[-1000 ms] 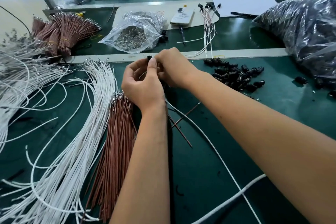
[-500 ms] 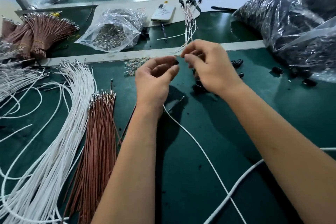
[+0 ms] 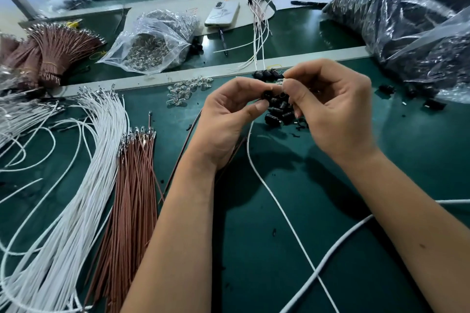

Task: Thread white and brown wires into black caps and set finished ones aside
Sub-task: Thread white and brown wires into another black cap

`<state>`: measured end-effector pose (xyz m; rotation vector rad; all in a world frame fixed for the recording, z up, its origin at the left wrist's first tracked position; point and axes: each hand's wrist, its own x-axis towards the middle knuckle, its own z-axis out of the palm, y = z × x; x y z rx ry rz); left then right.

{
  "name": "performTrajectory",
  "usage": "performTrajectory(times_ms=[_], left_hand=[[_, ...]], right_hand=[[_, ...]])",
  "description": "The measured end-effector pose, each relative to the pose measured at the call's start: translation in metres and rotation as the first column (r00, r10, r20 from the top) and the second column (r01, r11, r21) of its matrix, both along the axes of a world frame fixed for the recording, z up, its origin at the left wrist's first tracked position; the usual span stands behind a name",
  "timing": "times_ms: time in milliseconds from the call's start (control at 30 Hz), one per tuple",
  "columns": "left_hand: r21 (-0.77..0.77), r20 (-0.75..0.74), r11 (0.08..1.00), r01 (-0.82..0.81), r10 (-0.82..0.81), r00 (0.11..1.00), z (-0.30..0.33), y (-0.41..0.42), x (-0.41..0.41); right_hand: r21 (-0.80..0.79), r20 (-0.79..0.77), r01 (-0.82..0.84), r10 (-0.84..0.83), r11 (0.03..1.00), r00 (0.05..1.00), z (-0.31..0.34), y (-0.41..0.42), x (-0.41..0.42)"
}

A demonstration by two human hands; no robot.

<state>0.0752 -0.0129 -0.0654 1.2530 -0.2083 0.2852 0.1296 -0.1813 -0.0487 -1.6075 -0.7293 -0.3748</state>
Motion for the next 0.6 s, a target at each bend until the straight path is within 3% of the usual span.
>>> performTrajectory(times_ms=[300, 600], left_hand=[[-0.016, 0.018, 1.000, -0.012, 0.012, 1.000, 0.0007, 0.0022, 0.0004], [0.053, -0.030, 0.997, -0.057, 0.059, 0.998, -0.0007, 0.0023, 0.0022]], right_hand=[[-0.006, 0.065, 0.020, -0.020, 1.000, 0.998, 0.0014, -0.0005, -0.0041], [-0.207, 0.260, 0.078, -0.022, 0.975, 0.965, 0.0031, 0.0010, -0.0044]])
